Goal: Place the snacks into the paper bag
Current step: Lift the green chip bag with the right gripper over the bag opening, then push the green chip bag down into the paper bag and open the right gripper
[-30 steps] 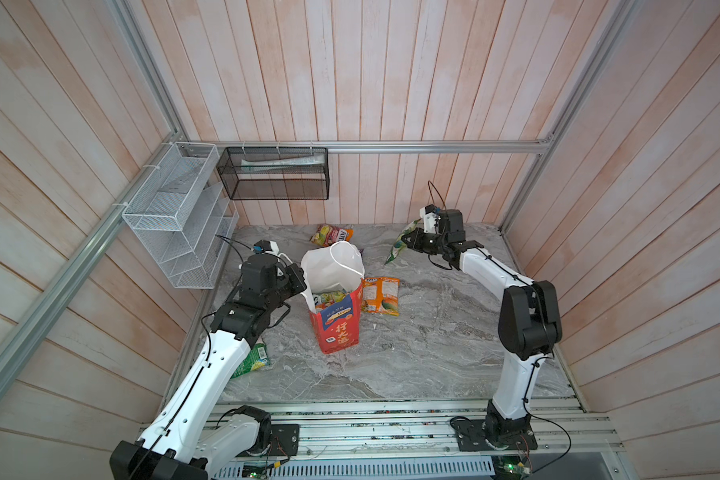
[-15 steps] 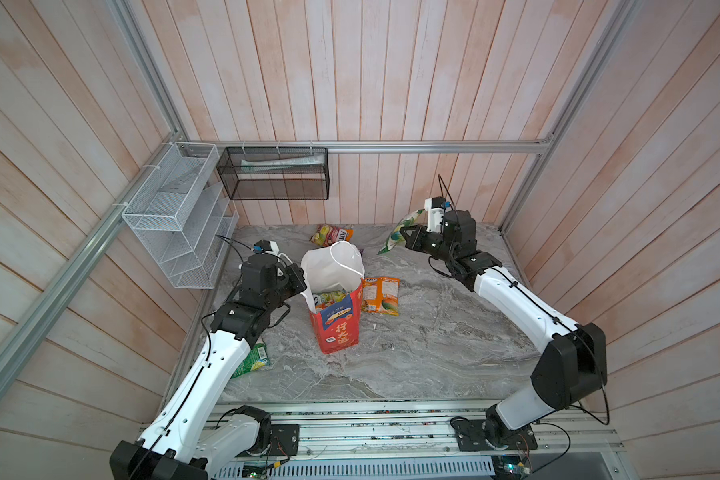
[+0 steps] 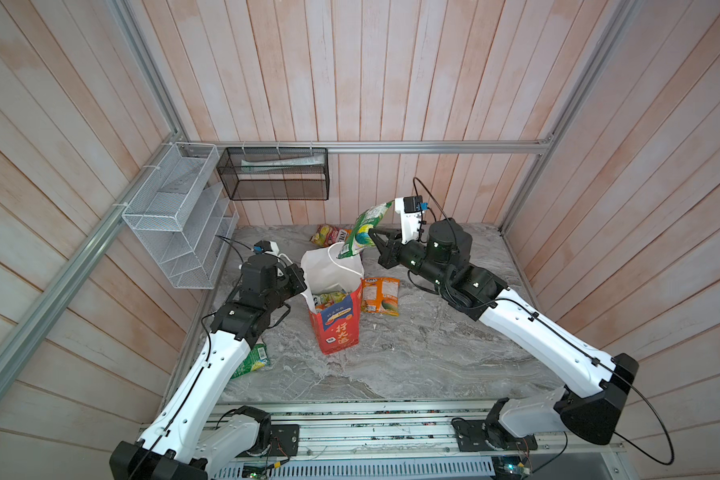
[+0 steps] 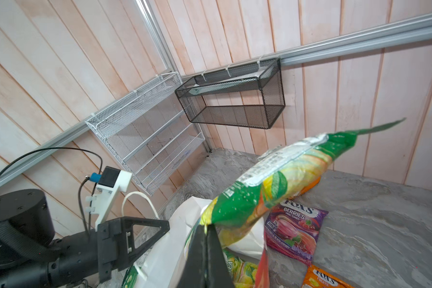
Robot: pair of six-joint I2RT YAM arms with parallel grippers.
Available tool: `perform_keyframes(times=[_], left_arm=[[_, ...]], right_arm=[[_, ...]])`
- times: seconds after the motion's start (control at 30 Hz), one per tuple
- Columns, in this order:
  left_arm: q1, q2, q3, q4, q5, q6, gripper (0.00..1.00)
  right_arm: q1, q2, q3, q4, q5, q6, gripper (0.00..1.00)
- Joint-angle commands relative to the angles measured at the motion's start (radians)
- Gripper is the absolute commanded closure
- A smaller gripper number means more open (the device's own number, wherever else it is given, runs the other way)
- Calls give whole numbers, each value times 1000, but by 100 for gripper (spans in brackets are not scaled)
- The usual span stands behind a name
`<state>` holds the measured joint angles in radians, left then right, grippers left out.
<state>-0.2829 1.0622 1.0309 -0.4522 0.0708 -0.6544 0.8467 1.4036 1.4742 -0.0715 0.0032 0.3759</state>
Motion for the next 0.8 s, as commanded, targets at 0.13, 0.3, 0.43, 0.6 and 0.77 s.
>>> perform_keyframes(times=[0.13,0.3,0.43,0.6,0.77], left_arm=[[-6,-4,-9,9,9,12,100],[-6,-4,-10,9,11,13,100],[-7,-4,-8,7,10,13,100],[-7,-7,-8,7,6,13,100],[-6,-6,-9,7,8,14,100]], right_arm=[[180,39,134,-57,156,-164,100],[249,138,262,-179,229,-235,100],[267,227,359,-277,256,-261,100],[285,320,477,-389,257,-292,100],[292,405,588,-500,264,-319,100]])
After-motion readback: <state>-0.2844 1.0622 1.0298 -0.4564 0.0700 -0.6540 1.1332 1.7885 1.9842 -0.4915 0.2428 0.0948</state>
